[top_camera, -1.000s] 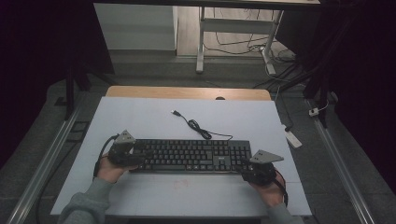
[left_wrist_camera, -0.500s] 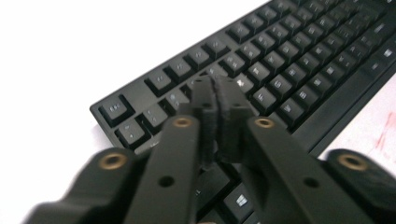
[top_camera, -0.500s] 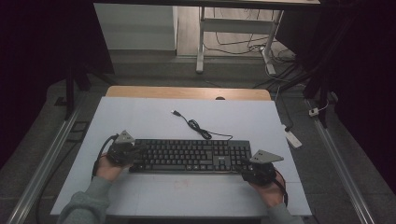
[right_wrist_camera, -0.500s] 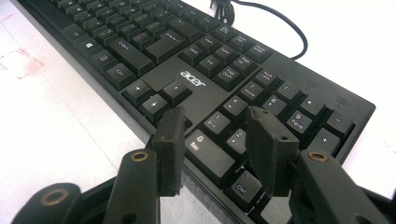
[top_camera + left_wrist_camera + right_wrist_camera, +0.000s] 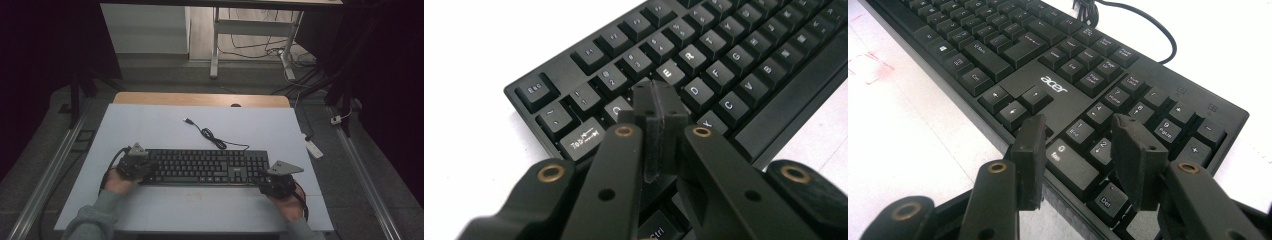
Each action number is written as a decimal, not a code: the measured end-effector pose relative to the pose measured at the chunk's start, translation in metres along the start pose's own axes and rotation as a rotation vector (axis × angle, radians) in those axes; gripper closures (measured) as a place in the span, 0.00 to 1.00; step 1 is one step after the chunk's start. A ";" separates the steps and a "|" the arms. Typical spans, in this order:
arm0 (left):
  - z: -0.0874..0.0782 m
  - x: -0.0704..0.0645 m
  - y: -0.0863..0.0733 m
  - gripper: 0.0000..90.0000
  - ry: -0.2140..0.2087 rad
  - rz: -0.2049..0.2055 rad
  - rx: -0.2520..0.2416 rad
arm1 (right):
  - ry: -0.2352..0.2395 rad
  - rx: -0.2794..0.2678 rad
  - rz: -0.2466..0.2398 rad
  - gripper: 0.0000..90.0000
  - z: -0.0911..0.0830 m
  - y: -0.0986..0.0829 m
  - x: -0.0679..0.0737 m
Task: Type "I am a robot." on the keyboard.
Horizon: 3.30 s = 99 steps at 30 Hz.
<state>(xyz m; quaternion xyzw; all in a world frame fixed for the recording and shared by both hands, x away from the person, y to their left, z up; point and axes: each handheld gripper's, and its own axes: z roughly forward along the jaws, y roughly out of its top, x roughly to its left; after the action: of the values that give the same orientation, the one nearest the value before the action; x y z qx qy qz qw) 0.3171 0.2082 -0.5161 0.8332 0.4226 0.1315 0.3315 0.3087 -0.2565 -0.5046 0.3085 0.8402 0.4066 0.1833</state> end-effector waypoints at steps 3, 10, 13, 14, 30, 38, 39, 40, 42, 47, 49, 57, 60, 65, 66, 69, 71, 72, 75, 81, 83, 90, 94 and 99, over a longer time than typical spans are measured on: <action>0.001 0.000 0.000 0.99 0.003 0.004 0.006 | -0.002 0.003 -0.001 0.64 0.000 0.000 0.000; 0.004 -0.001 0.000 0.99 0.005 0.005 0.015 | -0.002 0.004 -0.001 0.64 0.000 0.000 0.000; 0.005 -0.002 0.001 0.99 0.006 0.010 0.015 | -0.002 0.004 -0.003 0.64 0.000 0.000 0.000; 0.005 -0.002 0.001 0.99 0.006 0.010 0.014 | -0.002 0.004 -0.003 0.64 0.000 0.000 0.000; 0.008 -0.002 -0.001 0.99 0.011 0.007 0.019 | -0.002 0.005 -0.003 0.64 0.000 0.000 0.000; -0.008 -0.002 0.003 0.91 -0.016 -0.016 -0.075 | -0.003 0.004 -0.002 0.64 0.000 0.000 0.000; -0.010 -0.002 0.003 0.88 -0.024 -0.022 -0.092 | 0.001 0.002 -0.002 0.64 0.001 0.000 0.000; -0.013 -0.002 0.004 0.84 -0.034 -0.029 -0.110 | 0.001 0.004 -0.006 0.64 0.001 -0.001 -0.001; -0.016 -0.002 0.005 0.75 -0.042 -0.039 -0.137 | 0.003 0.005 -0.007 0.64 0.001 -0.001 0.000; -0.024 -0.002 0.006 0.58 -0.054 -0.055 -0.166 | 0.004 0.007 -0.008 0.64 0.001 0.000 0.000; -0.026 -0.001 0.007 0.52 -0.058 -0.064 -0.171 | 0.003 0.006 -0.006 0.64 0.001 0.000 0.000; -0.028 0.001 0.007 0.42 -0.070 -0.088 -0.175 | -0.002 0.005 -0.005 0.64 0.001 -0.001 -0.001; -0.028 0.001 0.007 0.40 -0.073 -0.084 -0.174 | 0.000 0.006 -0.006 0.64 0.001 -0.001 -0.001; -0.027 0.000 0.008 0.38 -0.070 -0.085 -0.165 | 0.002 0.000 -0.002 0.64 0.001 0.000 0.000; -0.027 0.000 0.008 0.38 -0.070 -0.087 -0.164 | 0.004 -0.003 0.001 0.64 0.001 0.000 0.000; -0.027 0.000 0.008 0.37 -0.070 -0.086 -0.165 | 0.003 -0.006 -0.001 0.64 0.001 0.001 0.001; -0.027 0.000 0.008 0.37 -0.071 -0.085 -0.166 | 0.007 -0.005 -0.007 0.63 0.001 0.002 0.002; -0.027 0.000 0.008 0.37 -0.071 -0.083 -0.166 | 0.009 -0.010 -0.008 0.63 0.002 0.003 0.002; -0.026 0.000 0.008 0.37 -0.072 -0.081 -0.165 | 0.016 -0.014 -0.003 0.63 0.002 0.004 0.003; -0.025 -0.002 0.009 0.36 -0.069 -0.075 -0.161 | 0.030 -0.035 -0.001 0.63 0.004 0.010 0.006; -0.024 -0.002 0.009 0.36 -0.071 -0.070 -0.156 | 0.040 -0.039 0.000 0.63 0.005 0.012 0.009; -0.023 -0.003 0.009 0.35 -0.068 -0.069 -0.154 | 0.074 -0.051 -0.018 0.63 0.015 0.022 0.019; -0.023 -0.003 0.009 0.34 -0.068 -0.067 -0.154 | 0.096 -0.054 -0.028 0.63 0.021 0.029 0.025; -0.022 -0.004 0.010 0.34 -0.072 -0.065 -0.151 | 0.118 -0.059 -0.041 0.63 0.029 0.037 0.032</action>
<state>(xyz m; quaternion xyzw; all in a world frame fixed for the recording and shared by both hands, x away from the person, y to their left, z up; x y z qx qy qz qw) 0.3092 0.2109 -0.4927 0.7959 0.4263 0.1221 0.4122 0.3147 -0.2010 -0.4947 0.2611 0.8433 0.4448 0.1509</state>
